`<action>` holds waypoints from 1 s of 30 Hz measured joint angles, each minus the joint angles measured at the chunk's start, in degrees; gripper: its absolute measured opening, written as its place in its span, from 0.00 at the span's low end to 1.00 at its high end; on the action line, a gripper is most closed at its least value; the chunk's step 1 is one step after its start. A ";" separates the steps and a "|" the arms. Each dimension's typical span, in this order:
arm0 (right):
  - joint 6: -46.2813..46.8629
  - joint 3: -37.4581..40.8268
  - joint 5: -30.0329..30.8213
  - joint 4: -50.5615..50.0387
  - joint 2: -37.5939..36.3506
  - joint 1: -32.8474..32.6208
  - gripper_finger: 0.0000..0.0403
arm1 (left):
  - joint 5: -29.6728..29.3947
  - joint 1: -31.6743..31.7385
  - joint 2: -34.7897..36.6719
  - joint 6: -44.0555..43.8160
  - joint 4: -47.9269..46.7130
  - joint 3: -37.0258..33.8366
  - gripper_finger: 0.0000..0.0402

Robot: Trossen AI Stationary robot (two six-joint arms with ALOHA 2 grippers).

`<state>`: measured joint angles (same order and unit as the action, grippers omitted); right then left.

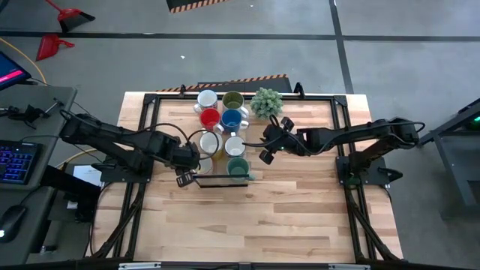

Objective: Place coffee mugs
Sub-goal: Adjust the mugs on the shelf

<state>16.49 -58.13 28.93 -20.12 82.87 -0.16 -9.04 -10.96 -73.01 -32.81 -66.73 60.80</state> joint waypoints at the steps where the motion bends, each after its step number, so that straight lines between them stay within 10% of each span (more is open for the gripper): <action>1: 0.00 0.00 -0.03 -0.01 0.00 0.00 0.26 | -0.47 0.00 0.00 0.02 0.27 0.00 0.19; 30: 0.11 0.00 -2.66 -0.20 0.02 0.00 0.26 | -2.08 0.04 0.02 4.01 8.66 0.00 0.19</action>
<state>16.61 -58.13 26.27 -20.32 82.89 -0.16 -11.11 -10.92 -72.99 -28.81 -58.07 60.80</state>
